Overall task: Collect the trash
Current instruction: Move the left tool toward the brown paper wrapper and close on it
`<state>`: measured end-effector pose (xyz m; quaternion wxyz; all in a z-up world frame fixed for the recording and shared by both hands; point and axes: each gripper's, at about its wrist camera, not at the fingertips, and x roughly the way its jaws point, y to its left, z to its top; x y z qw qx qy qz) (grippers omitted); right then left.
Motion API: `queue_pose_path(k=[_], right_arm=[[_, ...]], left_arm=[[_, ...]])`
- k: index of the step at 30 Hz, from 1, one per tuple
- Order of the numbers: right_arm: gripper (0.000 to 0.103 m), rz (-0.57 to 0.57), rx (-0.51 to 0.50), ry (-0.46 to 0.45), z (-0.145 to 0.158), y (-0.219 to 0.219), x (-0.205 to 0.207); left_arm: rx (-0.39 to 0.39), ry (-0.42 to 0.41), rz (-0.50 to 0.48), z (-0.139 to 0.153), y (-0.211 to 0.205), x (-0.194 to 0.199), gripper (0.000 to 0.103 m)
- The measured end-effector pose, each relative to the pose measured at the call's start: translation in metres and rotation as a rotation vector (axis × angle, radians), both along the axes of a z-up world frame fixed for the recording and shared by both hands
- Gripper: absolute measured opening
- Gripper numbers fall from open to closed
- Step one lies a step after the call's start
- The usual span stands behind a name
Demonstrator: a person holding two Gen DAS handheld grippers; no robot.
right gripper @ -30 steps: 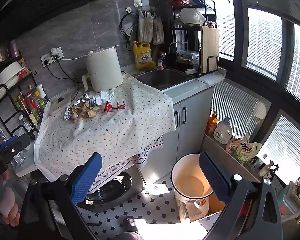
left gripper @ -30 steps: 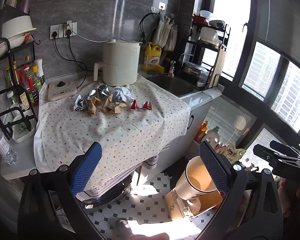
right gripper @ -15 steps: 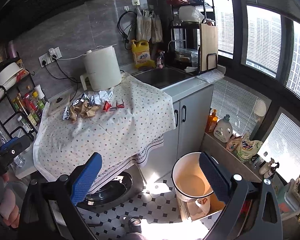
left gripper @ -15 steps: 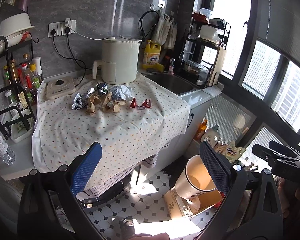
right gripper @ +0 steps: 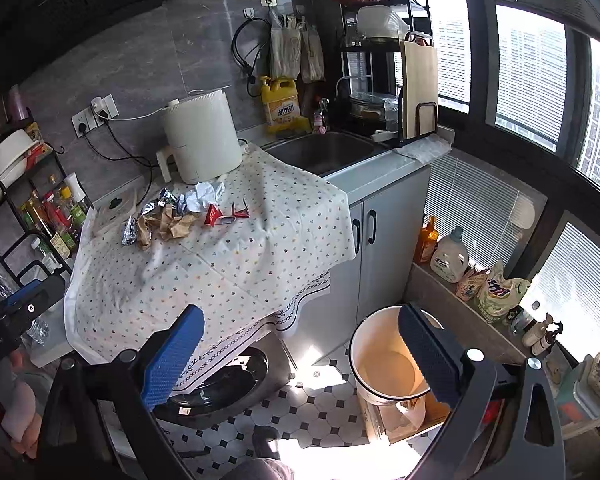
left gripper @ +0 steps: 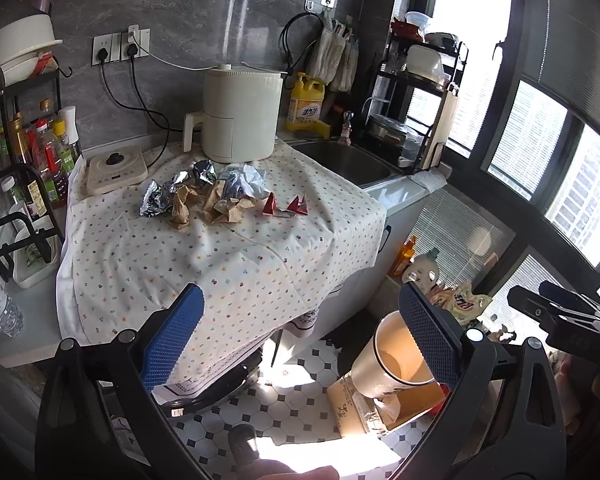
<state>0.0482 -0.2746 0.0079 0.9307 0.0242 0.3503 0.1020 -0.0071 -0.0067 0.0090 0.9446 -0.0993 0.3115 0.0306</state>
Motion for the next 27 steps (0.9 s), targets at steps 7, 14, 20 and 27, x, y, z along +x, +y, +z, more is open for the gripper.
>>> queue_pose_path(k=[7, 14, 20, 27], right_arm=[[0.095, -0.016, -0.009, 0.036, -0.004, 0.022, 0.029], [0.095, -0.022, -0.044, 0.061, -0.009, 0.058, 0.067], [0.095, -0.033, -0.078, 0.068, -0.015, 0.091, 0.108], [0.095, -0.041, -0.093, 0.102, -0.022, 0.127, 0.155]], left_arm=[[-0.001, 0.032, -0.020, -0.014, 0.025, 0.033, 0.097], [-0.054, 0.079, -0.007, -0.034, 0.067, 0.074, 0.097], [-0.063, 0.091, -0.005, -0.048, 0.103, 0.115, 0.097], [-0.103, 0.116, 0.008, -0.060, 0.145, 0.154, 0.097]])
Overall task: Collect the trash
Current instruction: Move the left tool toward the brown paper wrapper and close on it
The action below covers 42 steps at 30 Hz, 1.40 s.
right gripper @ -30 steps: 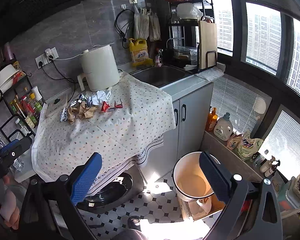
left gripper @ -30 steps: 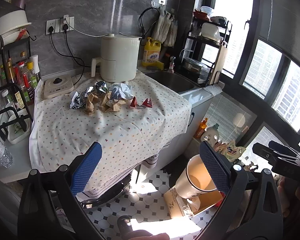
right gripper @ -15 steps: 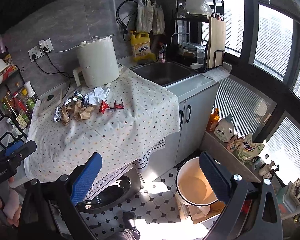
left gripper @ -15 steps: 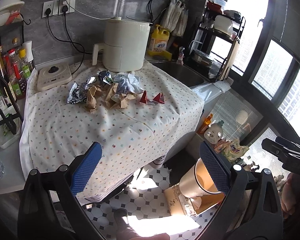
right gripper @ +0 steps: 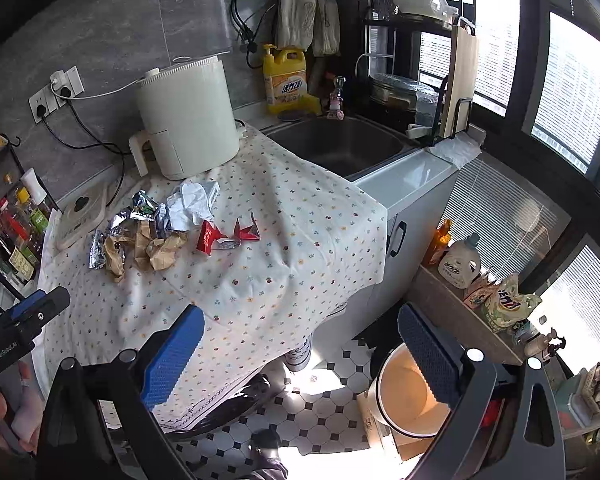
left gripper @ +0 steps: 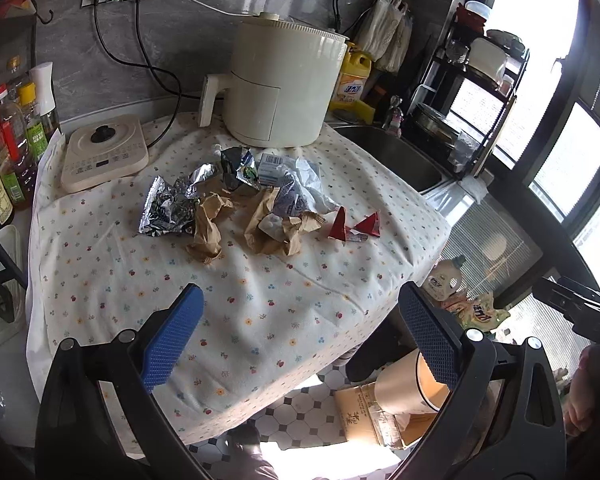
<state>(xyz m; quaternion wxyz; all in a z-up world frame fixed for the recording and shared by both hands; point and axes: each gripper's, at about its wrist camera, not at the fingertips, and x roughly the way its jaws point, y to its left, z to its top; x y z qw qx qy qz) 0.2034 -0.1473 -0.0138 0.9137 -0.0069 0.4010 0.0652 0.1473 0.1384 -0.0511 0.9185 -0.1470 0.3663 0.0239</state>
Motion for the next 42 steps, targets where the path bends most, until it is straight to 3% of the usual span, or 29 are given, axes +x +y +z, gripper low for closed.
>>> queue_pose_path(k=[5, 21, 30, 32, 33, 42], right_arm=[[0.095, 0.016, -0.003, 0.022, -0.009, 0.030, 0.025], [0.095, 0.030, -0.025, 0.073, -0.041, 0.101, 0.070], [0.094, 0.050, -0.008, 0.110, -0.051, 0.116, 0.083], [0.089, 0.069, -0.007, 0.125, -0.053, 0.122, 0.084], [0.088, 0.082, -0.002, 0.138, -0.055, 0.126, 0.084], [0.061, 0.290, 0.038, 0.253, -0.077, 0.168, 0.098]], left_arm=[[-0.012, 0.021, 0.016, -0.012, 0.031, 0.019, 0.094], [-0.024, 0.127, -0.006, -0.072, 0.103, 0.092, 0.045], [-0.052, 0.164, -0.045, -0.093, 0.106, 0.127, 0.043], [-0.061, 0.191, -0.050, -0.100, 0.105, 0.136, 0.024], [-0.073, 0.203, -0.054, -0.103, 0.105, 0.139, 0.019], [-0.103, 0.155, -0.025, -0.093, 0.102, 0.128, 0.018]])
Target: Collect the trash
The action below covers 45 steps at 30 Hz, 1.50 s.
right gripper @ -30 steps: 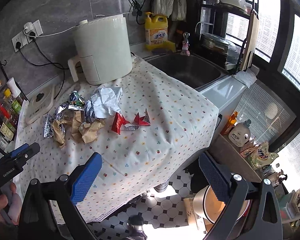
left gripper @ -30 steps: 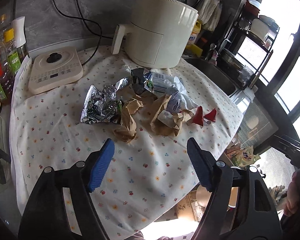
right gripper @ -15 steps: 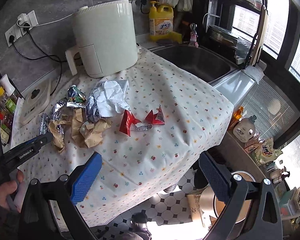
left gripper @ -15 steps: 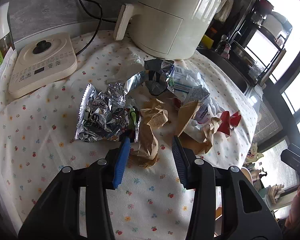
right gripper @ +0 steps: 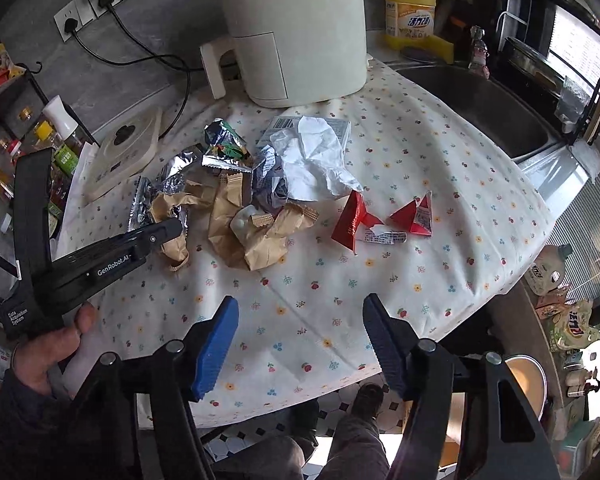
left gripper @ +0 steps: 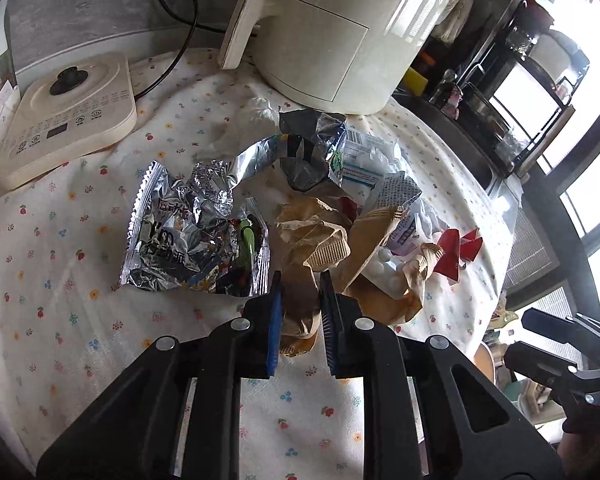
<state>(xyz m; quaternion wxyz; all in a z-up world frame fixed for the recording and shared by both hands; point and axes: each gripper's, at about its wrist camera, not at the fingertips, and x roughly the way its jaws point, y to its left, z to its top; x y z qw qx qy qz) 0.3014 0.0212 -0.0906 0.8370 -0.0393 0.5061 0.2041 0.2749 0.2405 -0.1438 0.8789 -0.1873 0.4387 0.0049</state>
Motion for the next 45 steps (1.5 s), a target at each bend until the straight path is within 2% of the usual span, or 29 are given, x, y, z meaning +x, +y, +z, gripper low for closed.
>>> queue_pose_path(k=[2, 5, 12, 15, 19, 22, 24, 26, 28, 30, 32, 33, 34, 35, 36, 42, 45], right_arm=[[0.050, 0.047, 0.015, 0.025, -0.005, 0.009, 0.007], [0.041, 0.122, 0.036, 0.055, -0.008, 0.025, 0.020], [0.039, 0.276, 0.108, 0.076, 0.002, 0.067, 0.049], [0.040, 0.310, 0.114, 0.119, -0.008, 0.086, 0.059], [0.041, 0.337, 0.075, 0.182, -0.031, 0.106, 0.068], [0.055, 0.337, 0.035, 0.196, -0.045, 0.114, 0.073], [0.059, 0.338, 0.014, 0.184, -0.051, 0.118, 0.075], [0.069, 0.344, -0.014, 0.152, -0.054, 0.121, 0.075], [0.071, 0.345, -0.046, 0.109, -0.054, 0.125, 0.075], [0.066, 0.356, -0.056, 0.098, -0.057, 0.130, 0.075], [0.037, 0.359, -0.077, 0.091, -0.059, 0.133, 0.077], [0.027, 0.362, -0.080, 0.091, -0.060, 0.134, 0.078], [0.009, 0.364, -0.078, 0.094, -0.061, 0.135, 0.079], [0.004, 0.360, -0.077, 0.093, -0.060, 0.134, 0.081], [0.001, 0.353, -0.067, 0.087, -0.058, 0.133, 0.082], [0.001, 0.366, 0.068, 0.056, -0.025, 0.120, 0.077], [0.005, 0.326, 0.057, 0.070, -0.018, 0.115, 0.082]], left_arm=[[0.003, -0.007, 0.029, 0.005, 0.004, -0.006, 0.018], [0.009, -0.019, 0.099, 0.016, 0.014, -0.019, 0.018], [0.017, -0.043, 0.253, 0.032, 0.040, -0.050, 0.018], [0.020, -0.055, 0.321, 0.036, 0.050, -0.069, 0.018], [0.023, -0.041, 0.404, 0.031, 0.062, -0.097, 0.018], [0.014, -0.017, 0.462, 0.022, 0.070, -0.117, 0.018], [0.004, 0.001, 0.496, 0.015, 0.074, -0.128, 0.018], [-0.002, 0.013, 0.518, 0.009, 0.077, -0.135, 0.018], [-0.007, 0.017, 0.530, 0.005, 0.078, -0.138, 0.018], [-0.009, 0.015, 0.531, 0.004, 0.078, -0.138, 0.018], [-0.007, 0.008, 0.525, 0.005, 0.077, -0.136, 0.018], [-0.005, 0.004, 0.520, 0.006, 0.076, -0.135, 0.018], [-0.001, -0.001, 0.515, 0.007, 0.075, -0.134, 0.018], [0.001, -0.005, 0.510, 0.008, 0.075, -0.132, 0.018], [0.002, -0.009, 0.505, 0.010, 0.074, -0.131, 0.018], [0.007, -0.033, 0.479, 0.016, 0.075, -0.125, 0.018], [0.008, -0.040, 0.468, 0.018, 0.076, -0.123, 0.018]])
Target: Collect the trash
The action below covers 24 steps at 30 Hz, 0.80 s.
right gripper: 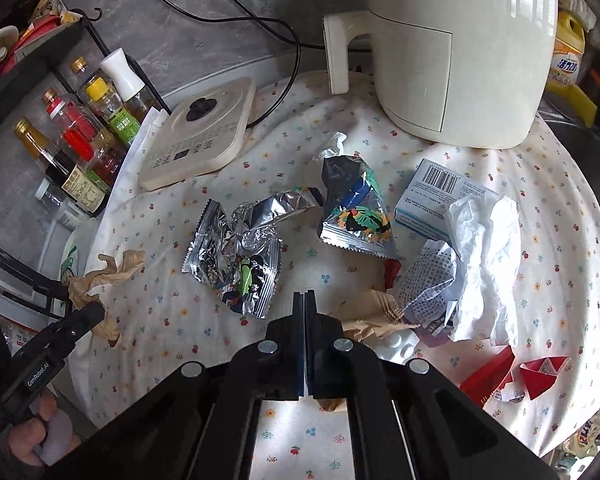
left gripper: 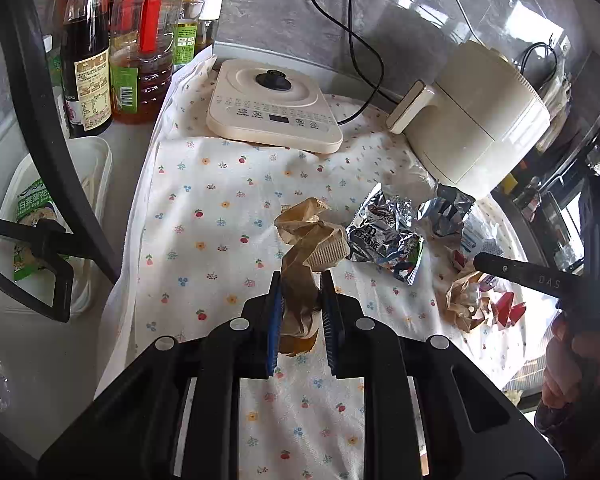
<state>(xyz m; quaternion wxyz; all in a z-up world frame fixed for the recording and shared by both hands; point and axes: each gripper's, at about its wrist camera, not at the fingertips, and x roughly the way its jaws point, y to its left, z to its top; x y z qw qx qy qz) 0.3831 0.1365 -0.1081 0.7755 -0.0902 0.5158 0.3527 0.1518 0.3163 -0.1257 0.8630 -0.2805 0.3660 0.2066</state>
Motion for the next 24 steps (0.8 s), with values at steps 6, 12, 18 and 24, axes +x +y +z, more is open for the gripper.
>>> queue_pose_path(k=[6, 12, 18, 24], right_arm=[[0.032, -0.065, -0.019, 0.011, 0.004, -0.011, 0.005], [0.061, -0.109, -0.009, -0.034, 0.013, -0.017, 0.015], [0.022, -0.099, -0.127, 0.025, -0.022, -0.002, 0.028], [0.005, -0.082, -0.039, 0.036, -0.014, -0.002, 0.026]], left_arm=[[0.002, -0.002, -0.010, -0.001, 0.001, 0.000, 0.018], [-0.010, 0.007, 0.021, -0.007, 0.006, -0.013, 0.018], [-0.011, 0.017, 0.040, -0.010, 0.009, -0.021, 0.018], [-0.001, 0.007, 0.052, -0.003, 0.009, -0.026, 0.018]])
